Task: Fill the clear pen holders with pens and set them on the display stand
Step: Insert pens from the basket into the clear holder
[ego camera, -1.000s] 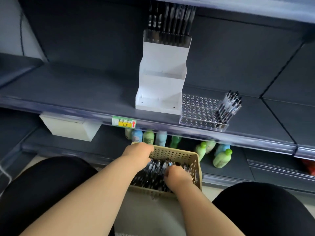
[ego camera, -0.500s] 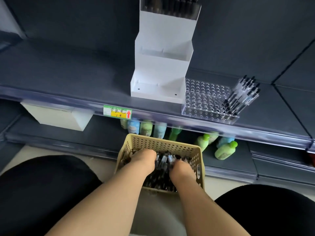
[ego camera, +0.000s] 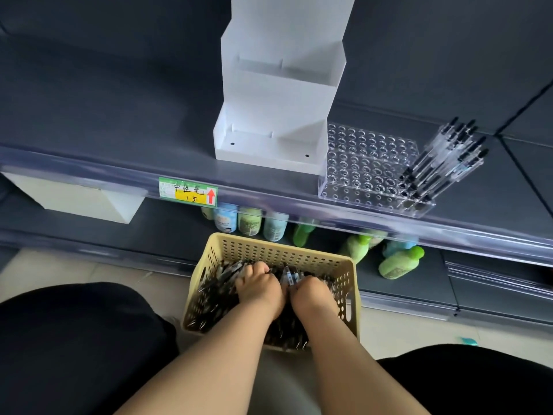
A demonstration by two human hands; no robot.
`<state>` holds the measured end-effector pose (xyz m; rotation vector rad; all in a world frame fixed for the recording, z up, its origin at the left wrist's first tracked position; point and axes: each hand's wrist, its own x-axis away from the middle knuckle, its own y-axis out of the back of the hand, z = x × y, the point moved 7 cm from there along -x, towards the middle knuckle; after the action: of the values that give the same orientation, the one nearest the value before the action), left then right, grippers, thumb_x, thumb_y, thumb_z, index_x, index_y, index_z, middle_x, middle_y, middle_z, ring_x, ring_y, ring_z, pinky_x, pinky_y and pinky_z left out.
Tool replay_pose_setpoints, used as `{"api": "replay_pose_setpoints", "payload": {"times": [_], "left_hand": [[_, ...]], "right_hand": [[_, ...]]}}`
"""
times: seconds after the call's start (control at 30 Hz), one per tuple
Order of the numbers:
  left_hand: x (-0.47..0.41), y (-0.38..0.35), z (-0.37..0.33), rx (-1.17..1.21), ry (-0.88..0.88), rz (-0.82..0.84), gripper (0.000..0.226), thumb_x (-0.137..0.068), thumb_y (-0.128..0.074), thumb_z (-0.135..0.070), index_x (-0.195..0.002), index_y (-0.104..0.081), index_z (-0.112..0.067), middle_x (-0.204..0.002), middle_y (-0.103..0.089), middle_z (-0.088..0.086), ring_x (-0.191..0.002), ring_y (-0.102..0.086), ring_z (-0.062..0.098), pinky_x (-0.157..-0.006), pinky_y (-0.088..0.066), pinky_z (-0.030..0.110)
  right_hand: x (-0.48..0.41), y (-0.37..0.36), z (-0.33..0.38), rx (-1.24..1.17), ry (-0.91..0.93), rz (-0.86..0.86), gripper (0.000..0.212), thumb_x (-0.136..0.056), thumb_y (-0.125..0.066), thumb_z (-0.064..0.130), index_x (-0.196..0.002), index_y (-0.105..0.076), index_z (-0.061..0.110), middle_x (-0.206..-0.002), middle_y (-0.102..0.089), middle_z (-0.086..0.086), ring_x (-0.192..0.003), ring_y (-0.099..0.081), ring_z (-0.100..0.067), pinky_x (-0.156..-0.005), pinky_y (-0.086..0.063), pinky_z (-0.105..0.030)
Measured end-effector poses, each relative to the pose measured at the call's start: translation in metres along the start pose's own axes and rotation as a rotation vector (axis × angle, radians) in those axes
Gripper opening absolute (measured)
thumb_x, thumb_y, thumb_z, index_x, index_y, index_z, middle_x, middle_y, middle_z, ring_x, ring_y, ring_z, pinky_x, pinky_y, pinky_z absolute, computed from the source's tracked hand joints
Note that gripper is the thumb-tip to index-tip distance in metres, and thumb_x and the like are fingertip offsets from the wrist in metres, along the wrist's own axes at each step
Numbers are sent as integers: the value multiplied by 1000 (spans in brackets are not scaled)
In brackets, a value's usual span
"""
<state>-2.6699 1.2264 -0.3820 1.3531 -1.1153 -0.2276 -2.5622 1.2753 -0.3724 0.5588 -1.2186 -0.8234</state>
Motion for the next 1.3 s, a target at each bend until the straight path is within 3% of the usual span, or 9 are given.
{"api": "replay_pose_setpoints", "payload": {"times": [0.2, 0.43, 0.6, 0.7, 0.83, 0.97, 1.1, 1.17, 1.3], "left_hand": [[9, 6, 4, 141, 34, -10, 48, -95, -33, -51, -122, -59, -22, -138, -37, -3, -130, -27, 21, -103, -24, 36], [30, 28, 15, 392, 110, -68, 28, -94, -45, -47, -105, -61, -28, -117, -61, 0, -113, -51, 24, -89, -38, 33], [56, 57, 6, 668, 1, -233, 23, -94, -52, -35, -108, -59, -18, -105, -67, 1, -95, -60, 22, -79, -45, 28], [75, 79, -6, 765, -75, -319, 24, -96, -49, -31, -115, -57, -20, -108, -66, -1, -94, -59, 19, -77, -45, 27], [92, 116, -28, 897, -186, -403, 22, -96, -50, -27, -116, -56, -21, -106, -65, -2, -95, -60, 17, -80, -47, 28], [106, 167, -52, 976, -332, -521, 7, -92, -57, -28, -98, -55, -26, -88, -61, -13, -85, -59, 8, -72, -43, 22], [108, 204, -77, 1077, -443, -504, 10, -88, -62, -26, -88, -54, -30, -86, -61, -14, -82, -58, 3, -70, -46, 18], [105, 220, -93, 1109, -504, -483, 16, -86, -65, -21, -85, -53, -32, -87, -62, -13, -81, -58, 4, -72, -47, 18], [105, 255, -125, 1070, -649, -485, 19, -86, -65, -17, -90, -53, -32, -83, -61, -14, -70, -54, -7, -65, -43, 7]], "right_hand": [[3, 6, 3, -99, 21, 15, 33, -87, -52, 37, -100, -66, 10, -103, -67, -9, -97, -62, -28, -75, -45, -28], [36, 31, 14, -264, 187, -87, 33, -87, -52, 17, -118, -42, 13, -110, -63, -10, -99, -60, -30, -82, -49, -36], [64, 56, 20, -317, 332, -202, 42, -88, -50, 14, -128, -36, 17, -96, -64, -8, -75, -59, -25, -63, -45, -30], [77, 80, 24, -402, 351, -265, 35, -95, -43, 25, -129, -39, 16, -99, -66, -10, -80, -62, -27, -65, -43, -28], [88, 129, 35, -492, 358, -357, 35, -96, -41, 38, -119, -52, 14, -103, -67, -10, -94, -61, -29, -76, -45, -31], [110, 209, 48, -537, 511, -541, 25, -94, -48, 31, -98, -59, 10, -88, -66, -5, -80, -58, -23, -66, -37, -25], [132, 288, 50, -618, 638, -668, 12, -91, -53, 22, -103, -53, 20, -76, -57, 11, -66, -53, -6, -54, -35, -15], [139, 322, 49, -627, 686, -720, 13, -90, -52, 22, -101, -50, 26, -77, -60, 10, -68, -55, -2, -51, -36, -6], [144, 372, 44, -670, 710, -834, 9, -92, -48, 25, -84, -47, 31, -72, -66, 4, -72, -65, -14, -63, -48, -18]]}}
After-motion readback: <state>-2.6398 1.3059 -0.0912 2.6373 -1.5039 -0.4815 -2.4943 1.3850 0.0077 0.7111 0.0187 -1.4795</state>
